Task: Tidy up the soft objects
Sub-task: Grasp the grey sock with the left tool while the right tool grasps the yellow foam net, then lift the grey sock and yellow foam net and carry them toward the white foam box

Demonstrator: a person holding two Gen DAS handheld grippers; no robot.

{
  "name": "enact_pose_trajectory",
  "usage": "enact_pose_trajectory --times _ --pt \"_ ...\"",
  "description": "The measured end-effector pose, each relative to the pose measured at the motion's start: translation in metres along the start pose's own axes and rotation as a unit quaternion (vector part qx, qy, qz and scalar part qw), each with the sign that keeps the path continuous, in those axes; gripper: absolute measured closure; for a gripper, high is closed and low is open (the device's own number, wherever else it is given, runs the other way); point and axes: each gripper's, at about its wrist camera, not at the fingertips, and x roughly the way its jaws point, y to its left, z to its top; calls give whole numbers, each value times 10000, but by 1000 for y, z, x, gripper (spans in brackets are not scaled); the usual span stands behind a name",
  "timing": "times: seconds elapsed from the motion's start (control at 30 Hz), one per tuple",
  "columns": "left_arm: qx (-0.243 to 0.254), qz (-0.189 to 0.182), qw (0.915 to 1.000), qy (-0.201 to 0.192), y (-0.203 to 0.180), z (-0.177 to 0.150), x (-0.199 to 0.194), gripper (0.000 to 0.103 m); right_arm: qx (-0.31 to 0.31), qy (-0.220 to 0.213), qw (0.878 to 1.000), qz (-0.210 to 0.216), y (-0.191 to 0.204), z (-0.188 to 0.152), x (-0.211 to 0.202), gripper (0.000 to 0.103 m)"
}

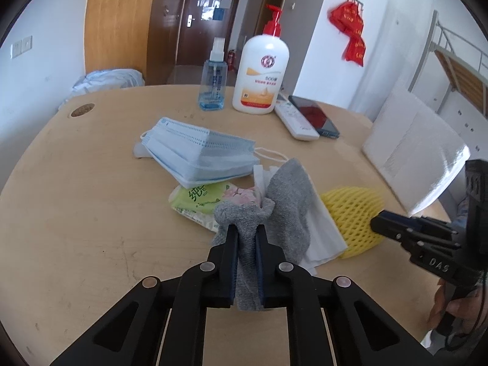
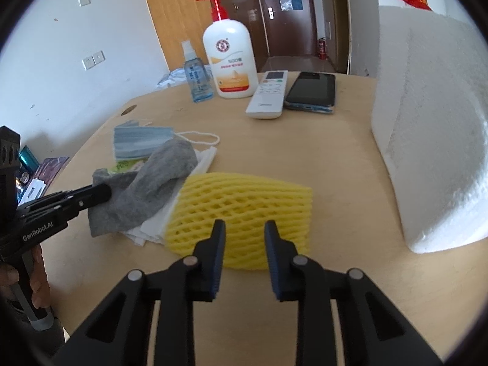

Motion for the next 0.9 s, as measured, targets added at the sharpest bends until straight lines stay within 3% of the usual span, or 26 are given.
enact_pose_trajectory --times 0.1,0.27,0.43,0.47,0.5,0.53,0.7,0.9 --pt "0 -39 9999 -151 1 1 -11 92 28 -110 9999 6 2 0 -7 78" --pt "-21 -124 9995 -301 3 1 -26 93 17 -254 9997 -35 3 2 -18 77" --pt "-8 -137 9990 -430 5 3 -37 93 183 -226 9992 -289 -8 3 -13 64" --pt "-14 -148 9989 -440 5 3 -38 93 188 -207 9991 -307 -8 3 -12 56" --pt "-24 -157 9989 -443 6 3 -39 93 189 -191 9991 -337 -9 3 -12 36" --pt "-26 -180 9988 -454 6 4 -40 93 180 -154 9991 -355 -8 3 -10 25" --pt "6 -298 9978 -597 5 6 -51 93 42 -248 9979 -597 -5 7 -9 22" --pt "10 -355 9972 -657 5 5 -54 93 -84 17 9981 -610 -3 9 9 22"
